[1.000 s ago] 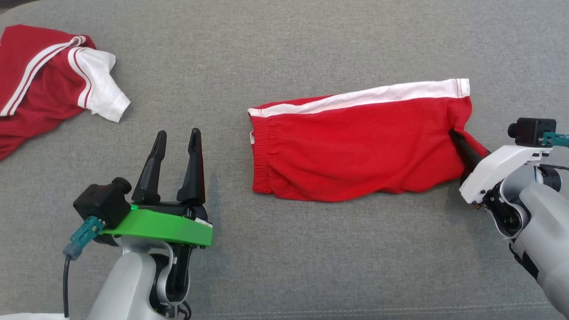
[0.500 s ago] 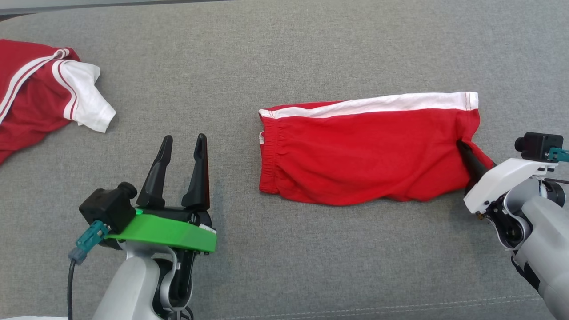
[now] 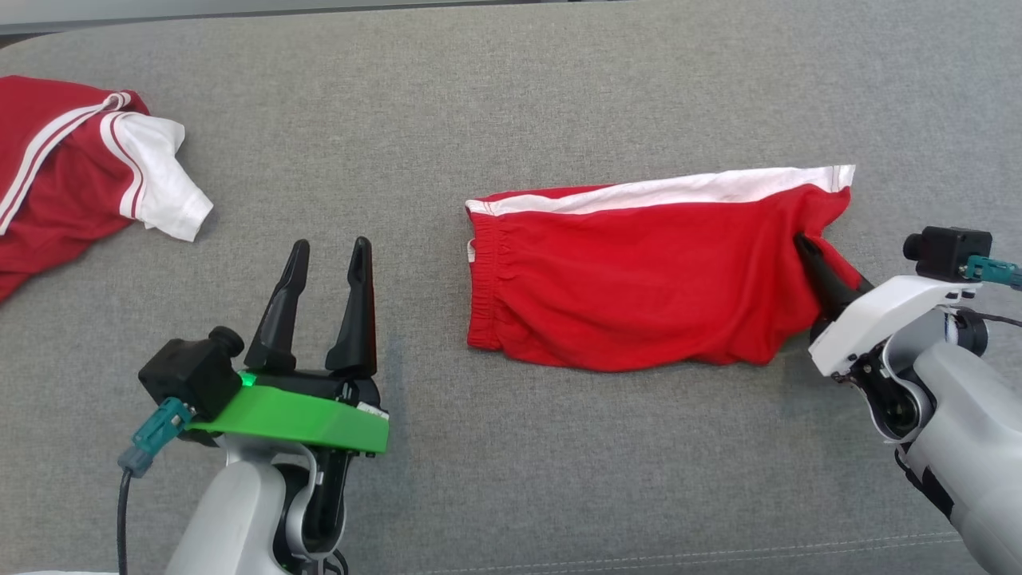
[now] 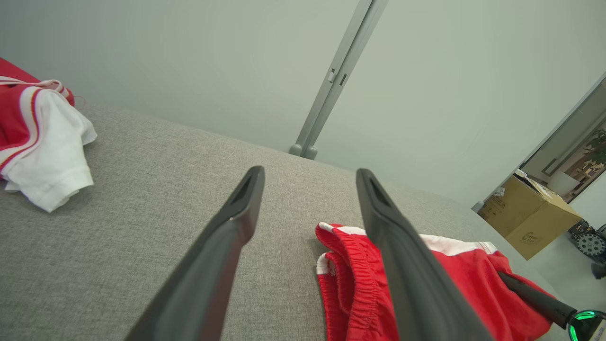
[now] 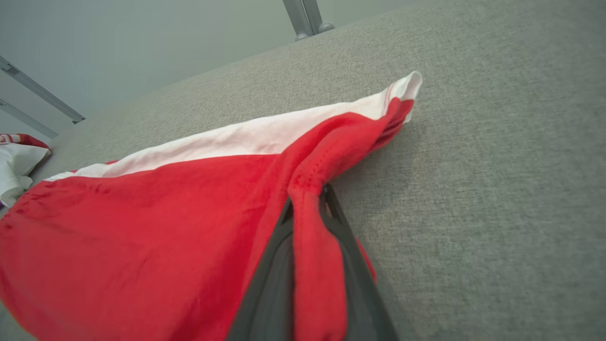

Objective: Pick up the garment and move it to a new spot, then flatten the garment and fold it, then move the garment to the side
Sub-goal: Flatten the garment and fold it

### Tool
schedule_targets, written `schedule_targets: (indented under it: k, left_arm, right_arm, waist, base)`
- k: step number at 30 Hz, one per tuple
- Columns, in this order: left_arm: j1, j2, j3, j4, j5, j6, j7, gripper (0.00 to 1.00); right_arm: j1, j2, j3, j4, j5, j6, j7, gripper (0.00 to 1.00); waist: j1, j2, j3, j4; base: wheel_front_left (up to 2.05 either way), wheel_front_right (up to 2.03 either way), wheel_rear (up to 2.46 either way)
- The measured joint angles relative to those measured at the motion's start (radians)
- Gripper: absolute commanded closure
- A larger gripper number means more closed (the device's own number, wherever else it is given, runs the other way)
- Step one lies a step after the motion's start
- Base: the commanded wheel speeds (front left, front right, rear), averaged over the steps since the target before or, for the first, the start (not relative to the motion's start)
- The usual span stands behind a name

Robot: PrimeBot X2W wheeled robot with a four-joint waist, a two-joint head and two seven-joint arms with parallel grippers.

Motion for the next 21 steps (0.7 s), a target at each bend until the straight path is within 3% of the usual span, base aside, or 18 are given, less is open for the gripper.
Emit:
schedule_targets:
  k: [12, 21]
  left_arm:
    - [0.022, -0.003, 0.003, -0.013, -0.002, -0.009, 0.000, 0.00]
    - [0.028, -0.004, -0.009, -0.031, -0.003, -0.017, 0.000, 0.00]
  right_arm:
    - [-0.001, 0.009, 0.114, -0.162, -0.048, 0.000, -0.005, 1.00]
    - [-0.050, 0.034, 0.205, -0.223, -0.083, 0.000, 0.058, 1.00]
  waist:
    - [0.0000, 0.0000, -0.045, 0.001]
    - [-0.0001, 0.0000, -0.068, 0.037]
  base:
    - [0.00, 0.00, 0.00]
    - [0.00, 0.00, 0.00]
